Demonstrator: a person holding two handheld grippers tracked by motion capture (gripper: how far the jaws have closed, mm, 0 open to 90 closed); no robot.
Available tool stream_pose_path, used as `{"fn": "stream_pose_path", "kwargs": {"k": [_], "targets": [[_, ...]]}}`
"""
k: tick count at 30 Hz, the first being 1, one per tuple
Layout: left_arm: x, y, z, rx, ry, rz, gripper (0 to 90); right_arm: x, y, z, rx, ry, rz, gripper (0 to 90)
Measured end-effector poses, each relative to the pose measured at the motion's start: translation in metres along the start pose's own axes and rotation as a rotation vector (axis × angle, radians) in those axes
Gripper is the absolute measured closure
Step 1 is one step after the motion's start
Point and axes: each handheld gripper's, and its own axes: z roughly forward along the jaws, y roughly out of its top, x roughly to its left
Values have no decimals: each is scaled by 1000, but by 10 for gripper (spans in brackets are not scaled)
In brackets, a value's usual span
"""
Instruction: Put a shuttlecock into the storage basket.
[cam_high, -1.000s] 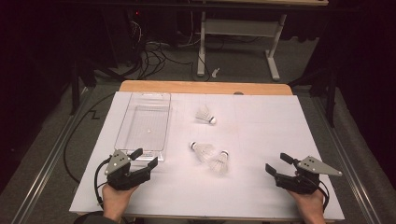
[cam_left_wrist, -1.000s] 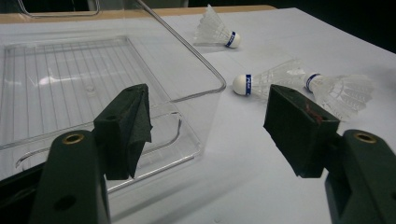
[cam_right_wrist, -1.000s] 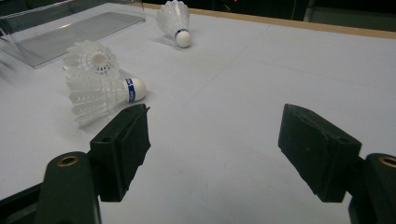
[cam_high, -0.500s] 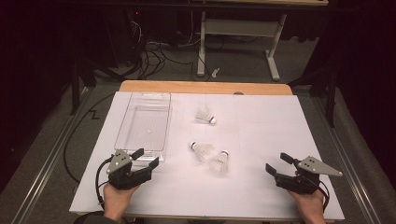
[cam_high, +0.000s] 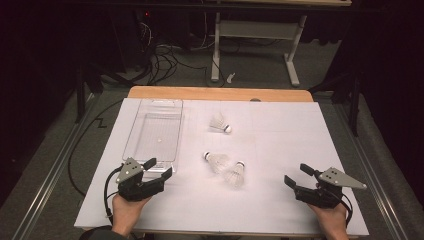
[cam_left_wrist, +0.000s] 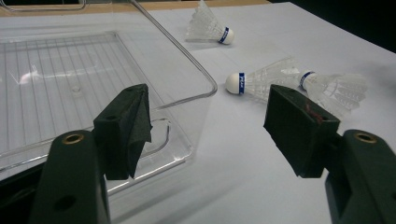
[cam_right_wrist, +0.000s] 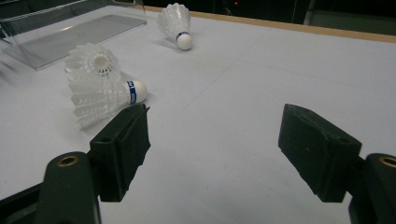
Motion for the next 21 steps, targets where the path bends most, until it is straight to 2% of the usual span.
{"fn": "stream_pose_path", "kwargs": {"k": [21], "targets": [[-5,12,8,-4,-19,18,330,1,0,0,-3,4,-2,251]]}}
